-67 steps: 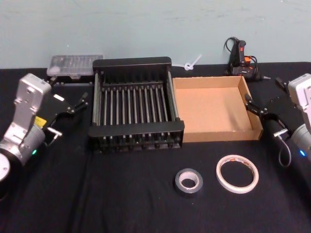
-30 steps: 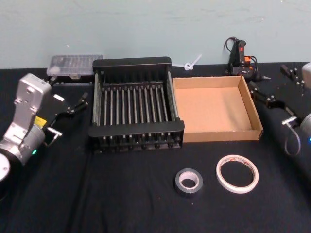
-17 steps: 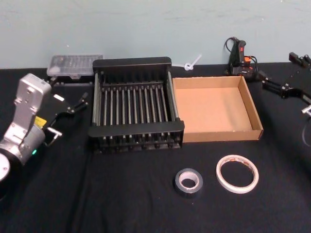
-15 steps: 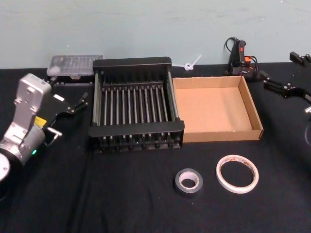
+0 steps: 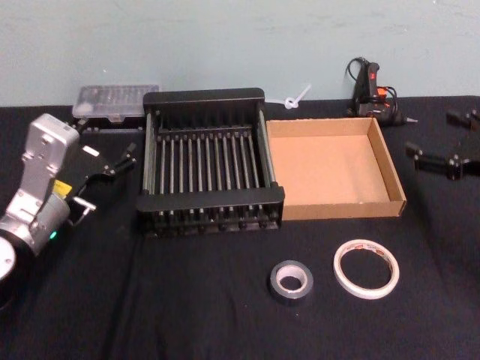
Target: Pick up the white tape and place it into the black box , Pick up the silver tape and place it into the brown box.
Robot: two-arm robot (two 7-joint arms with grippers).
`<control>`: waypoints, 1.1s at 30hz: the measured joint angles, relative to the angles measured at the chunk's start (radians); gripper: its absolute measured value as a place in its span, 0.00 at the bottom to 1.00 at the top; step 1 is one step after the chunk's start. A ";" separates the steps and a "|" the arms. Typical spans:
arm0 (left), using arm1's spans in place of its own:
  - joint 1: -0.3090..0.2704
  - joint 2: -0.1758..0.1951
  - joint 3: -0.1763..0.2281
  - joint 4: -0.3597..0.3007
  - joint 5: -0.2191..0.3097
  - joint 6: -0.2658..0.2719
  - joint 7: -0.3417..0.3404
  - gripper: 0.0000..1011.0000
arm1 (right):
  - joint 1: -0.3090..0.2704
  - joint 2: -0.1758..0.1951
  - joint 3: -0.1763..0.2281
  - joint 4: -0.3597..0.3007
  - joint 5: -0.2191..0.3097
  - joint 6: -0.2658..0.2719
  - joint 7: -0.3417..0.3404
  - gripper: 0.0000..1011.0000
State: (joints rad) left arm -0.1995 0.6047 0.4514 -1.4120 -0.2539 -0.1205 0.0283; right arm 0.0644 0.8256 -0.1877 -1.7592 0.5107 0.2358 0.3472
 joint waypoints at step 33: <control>0.000 0.000 0.000 0.000 0.000 0.000 0.000 0.99 | -0.046 0.023 -0.094 -0.005 0.045 0.182 0.110 0.99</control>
State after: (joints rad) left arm -0.1995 0.6047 0.4514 -1.4119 -0.2539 -0.1205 0.0283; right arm 0.0186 0.8486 -0.2819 -1.7637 0.5555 0.4181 0.4568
